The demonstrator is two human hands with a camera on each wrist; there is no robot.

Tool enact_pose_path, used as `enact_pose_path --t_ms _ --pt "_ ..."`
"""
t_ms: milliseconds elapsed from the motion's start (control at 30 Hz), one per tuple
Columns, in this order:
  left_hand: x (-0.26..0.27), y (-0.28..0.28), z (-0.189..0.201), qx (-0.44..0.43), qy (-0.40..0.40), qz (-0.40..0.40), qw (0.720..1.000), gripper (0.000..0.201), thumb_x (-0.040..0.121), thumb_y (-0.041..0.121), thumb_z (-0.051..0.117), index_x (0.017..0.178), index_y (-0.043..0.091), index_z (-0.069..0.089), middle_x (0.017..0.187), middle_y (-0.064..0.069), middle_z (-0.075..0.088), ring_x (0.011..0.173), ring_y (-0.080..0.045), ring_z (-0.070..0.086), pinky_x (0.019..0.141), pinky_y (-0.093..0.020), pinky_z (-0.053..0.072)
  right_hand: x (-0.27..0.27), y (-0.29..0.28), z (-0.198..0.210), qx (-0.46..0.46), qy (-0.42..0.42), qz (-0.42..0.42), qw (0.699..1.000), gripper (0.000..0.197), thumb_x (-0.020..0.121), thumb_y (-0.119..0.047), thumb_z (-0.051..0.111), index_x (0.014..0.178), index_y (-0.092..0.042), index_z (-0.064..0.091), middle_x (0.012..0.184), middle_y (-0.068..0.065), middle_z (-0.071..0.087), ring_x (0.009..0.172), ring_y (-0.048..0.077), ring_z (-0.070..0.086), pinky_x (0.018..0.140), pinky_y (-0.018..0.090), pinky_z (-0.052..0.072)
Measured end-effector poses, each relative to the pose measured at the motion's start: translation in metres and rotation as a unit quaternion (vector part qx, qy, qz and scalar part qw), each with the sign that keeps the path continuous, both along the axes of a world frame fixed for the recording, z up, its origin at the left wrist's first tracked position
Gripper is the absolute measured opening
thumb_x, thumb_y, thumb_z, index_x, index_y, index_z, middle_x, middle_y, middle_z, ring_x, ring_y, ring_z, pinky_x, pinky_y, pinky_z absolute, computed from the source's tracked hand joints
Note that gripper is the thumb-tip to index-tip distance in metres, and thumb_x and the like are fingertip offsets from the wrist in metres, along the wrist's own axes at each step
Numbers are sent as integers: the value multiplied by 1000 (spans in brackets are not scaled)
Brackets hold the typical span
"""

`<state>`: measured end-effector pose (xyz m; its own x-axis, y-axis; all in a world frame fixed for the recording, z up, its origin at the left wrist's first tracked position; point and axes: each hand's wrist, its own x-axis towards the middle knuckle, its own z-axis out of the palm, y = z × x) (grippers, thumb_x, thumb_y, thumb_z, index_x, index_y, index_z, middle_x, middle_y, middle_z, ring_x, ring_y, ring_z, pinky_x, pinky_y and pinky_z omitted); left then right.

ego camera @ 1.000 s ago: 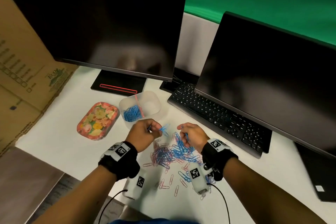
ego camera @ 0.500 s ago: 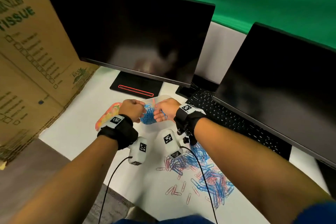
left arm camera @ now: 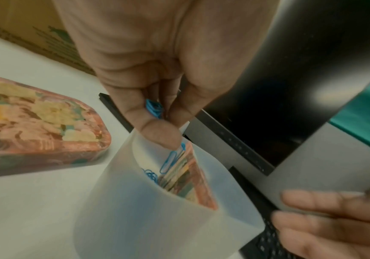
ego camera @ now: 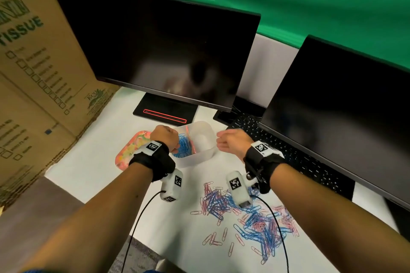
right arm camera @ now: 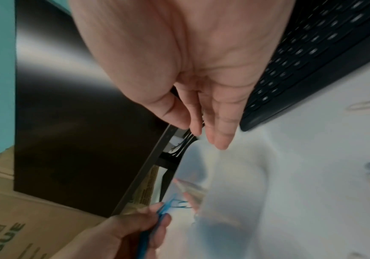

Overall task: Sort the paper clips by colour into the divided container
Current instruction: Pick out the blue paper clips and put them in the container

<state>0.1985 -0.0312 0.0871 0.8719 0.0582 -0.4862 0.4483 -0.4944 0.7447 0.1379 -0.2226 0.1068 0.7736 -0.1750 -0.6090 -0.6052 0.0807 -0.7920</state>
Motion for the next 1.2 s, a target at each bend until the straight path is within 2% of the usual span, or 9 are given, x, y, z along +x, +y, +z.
enact_pose_path --t_ms 133,233,367,567,733,867,1000,1100,1200 --pt "-2 -7 1 140 -30 -102 984 22 85 6 57 105 3 67 106 -16 69 95 -33 67 83 -39 57 -35 -18 -9 -41 38 -40 998 29 92 13 41 119 20 51 66 11 42 52 17 41 46 16 46" --pt "2 -14 4 250 -59 -192 947 32 86 16 61 117 9 61 118 -12 62 107 -31 61 89 -37 53 -52 -26 -17 -50 44 -37 997 32 93 10 43 123 16 52 84 28 58 71 34 57 102 45 44" --pt "13 -16 5 348 -103 -280 889 36 82 22 65 117 16 62 124 -9 56 114 -30 53 94 -42 50 -69 -36 -27 -135 33 13 990 22 93 2 46 103 -3 65 91 17 60 76 22 55 67 28 50" --pt "15 11 -6 330 -45 -223 916 51 83 15 63 129 18 42 121 -12 57 105 -31 59 77 -33 47 -67 -22 -19 -291 -13 115 950 25 87 -12 55 78 -31 68 89 -1 71 80 16 66 77 32 56" --pt "1 18 -12 365 -47 -268 890 33 87 35 58 108 10 63 100 -6 67 81 -22 58 66 -28 43 -47 14 -6 -375 -54 240 894 25 90 -20 49 100 -29 70 85 -6 66 66 17 61 61 22 50" --pt "-12 24 -20 377 -33 -329 865 47 83 52 58 107 12 65 105 -8 68 94 -25 63 76 -32 51 -46 32 -13 -388 -38 315 865 29 89 -20 49 112 -28 65 102 4 71 82 21 65 71 25 52" --pt "-26 29 -10 368 -163 -331 854 25 85 36 59 102 19 65 103 -5 66 92 -25 63 73 -33 51 -55 32 -22 -388 -43 309 867 31 90 -15 51 115 -23 67 114 2 69 92 15 64 82 17 47" --pt "-34 20 -4 285 -258 -441 811 28 87 22 53 110 28 66 110 -1 64 97 -24 62 76 -33 52 -58 30 -26 -373 -49 306 874 34 92 -14 48 119 -23 66 116 2 67 93 15 63 85 18 47" --pt "-34 4 -13 231 -218 -606 729 35 85 28 42 114 33 61 115 1 64 104 -25 59 86 -40 51 -58 29 -28 -375 -58 312 871 35 91 -13 46 118 -22 66 111 5 69 95 20 64 82 20 48"
